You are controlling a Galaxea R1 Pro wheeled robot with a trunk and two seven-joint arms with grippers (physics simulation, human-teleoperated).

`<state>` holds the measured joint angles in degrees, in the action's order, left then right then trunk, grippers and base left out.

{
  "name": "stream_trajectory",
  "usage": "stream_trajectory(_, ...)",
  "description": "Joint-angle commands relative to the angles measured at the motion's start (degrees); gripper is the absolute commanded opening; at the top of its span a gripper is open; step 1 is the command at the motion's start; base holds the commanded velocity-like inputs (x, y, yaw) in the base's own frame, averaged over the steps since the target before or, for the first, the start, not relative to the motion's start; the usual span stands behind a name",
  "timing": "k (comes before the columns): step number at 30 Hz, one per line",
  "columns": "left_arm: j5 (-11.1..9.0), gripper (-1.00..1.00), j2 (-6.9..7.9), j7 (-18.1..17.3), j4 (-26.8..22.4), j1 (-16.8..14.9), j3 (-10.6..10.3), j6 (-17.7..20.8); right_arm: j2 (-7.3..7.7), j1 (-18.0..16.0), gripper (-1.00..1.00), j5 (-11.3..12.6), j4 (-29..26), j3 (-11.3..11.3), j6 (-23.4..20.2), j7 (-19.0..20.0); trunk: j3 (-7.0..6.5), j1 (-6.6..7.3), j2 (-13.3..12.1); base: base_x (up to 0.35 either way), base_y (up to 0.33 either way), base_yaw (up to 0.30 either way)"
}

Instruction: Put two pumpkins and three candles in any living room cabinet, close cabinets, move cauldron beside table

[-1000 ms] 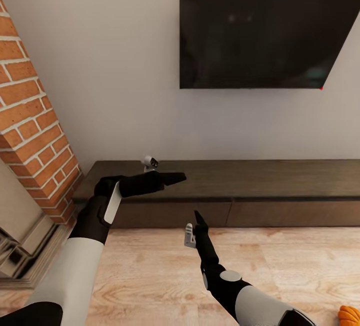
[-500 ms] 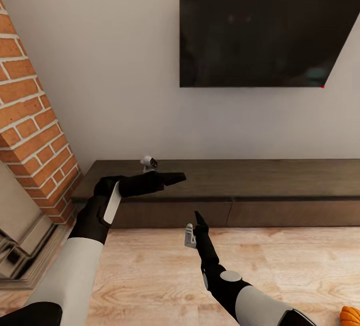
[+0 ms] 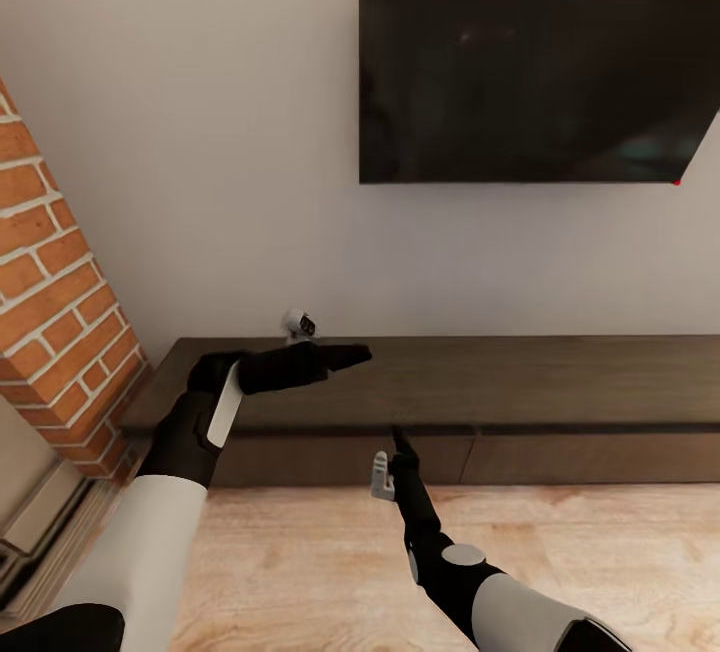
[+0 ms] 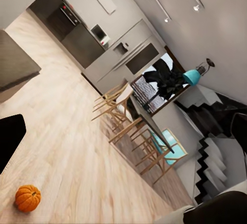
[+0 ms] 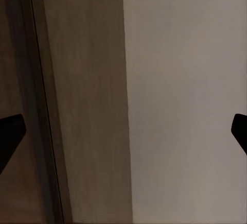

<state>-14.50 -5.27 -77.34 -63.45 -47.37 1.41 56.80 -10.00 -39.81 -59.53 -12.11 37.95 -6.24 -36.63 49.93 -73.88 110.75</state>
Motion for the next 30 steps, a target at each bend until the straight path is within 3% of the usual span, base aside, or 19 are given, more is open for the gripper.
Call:
stream_trajectory(1, 0.00, 1.00, 0.00, 0.00, 0.00, 0.00, 0.00, -0.02, 0.00, 0.00, 1.00, 0.00, 0.01, 0.01, 0.00, 0.00, 0.00, 0.00, 0.00, 0.202, 0.000, 0.000)
stream_trajectory(16, -0.01, 1.00, 0.09, -0.09, -0.01, 0.00, 0.00, -0.29, 0.00, 0.00, 1.00, -0.24, -1.04, -0.06, 1.66, -0.01, 0.00, 0.00, 0.00, 0.022, 0.000, 0.000)
stream_trajectory(30, 0.00, 1.00, 0.05, -0.04, -0.01, 0.00, 0.00, -0.20, 0.00, 0.00, 1.00, -0.24, -0.96, -0.06, 3.01, -0.05, 2.51, -3.07, 5.61, 0.000, 0.000, 0.000)
